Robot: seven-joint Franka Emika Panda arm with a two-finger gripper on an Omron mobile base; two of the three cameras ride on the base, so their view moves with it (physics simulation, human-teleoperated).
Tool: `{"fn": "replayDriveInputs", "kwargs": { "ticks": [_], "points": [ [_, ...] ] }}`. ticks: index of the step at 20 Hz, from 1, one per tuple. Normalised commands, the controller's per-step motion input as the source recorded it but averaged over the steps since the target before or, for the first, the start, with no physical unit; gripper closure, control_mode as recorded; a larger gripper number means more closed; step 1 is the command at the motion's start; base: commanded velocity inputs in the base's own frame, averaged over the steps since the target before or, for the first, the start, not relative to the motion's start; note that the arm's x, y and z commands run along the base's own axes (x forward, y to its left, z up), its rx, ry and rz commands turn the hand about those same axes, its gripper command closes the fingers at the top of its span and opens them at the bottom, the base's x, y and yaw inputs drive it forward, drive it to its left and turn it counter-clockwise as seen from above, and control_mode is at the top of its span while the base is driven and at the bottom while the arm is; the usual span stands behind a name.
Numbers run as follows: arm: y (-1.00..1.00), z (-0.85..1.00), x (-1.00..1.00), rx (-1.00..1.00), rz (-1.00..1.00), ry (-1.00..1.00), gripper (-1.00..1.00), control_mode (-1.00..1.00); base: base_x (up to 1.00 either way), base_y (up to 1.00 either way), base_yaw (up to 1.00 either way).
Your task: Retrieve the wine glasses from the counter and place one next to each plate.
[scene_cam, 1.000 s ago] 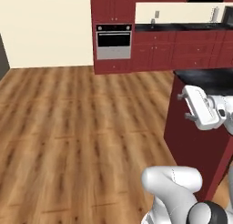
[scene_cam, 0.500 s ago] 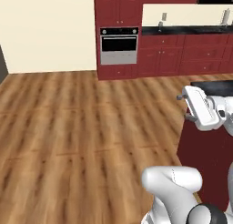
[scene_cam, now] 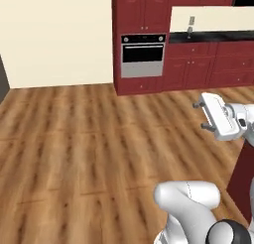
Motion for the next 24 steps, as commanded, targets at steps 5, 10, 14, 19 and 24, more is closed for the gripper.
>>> {"fn": "replayDriveInputs", "kwargs": {
  "ticks": [5,10,14,19,24],
  "points": [
    [0.00,0.00,0.00,0.00,0.00,0.00,-1.00,1.00,1.00,0.20,-0.06],
    [0.00,0.00,0.00,0.00,0.00,0.00,-1.00,1.00,1.00,0.35,-0.10],
    [0.00,0.00,0.00,0.00,0.00,0.00,-1.00,1.00,0.95,0.69,-0.22],
    [0.00,0.00,0.00,0.00,0.00,0.00,-1.00,1.00,0.88,0.23,-0.14],
    [0.00,0.00,0.00,0.00,0.00,0.00,-1.00,1.00,1.00,-0.53,0.00]
  ]
}}
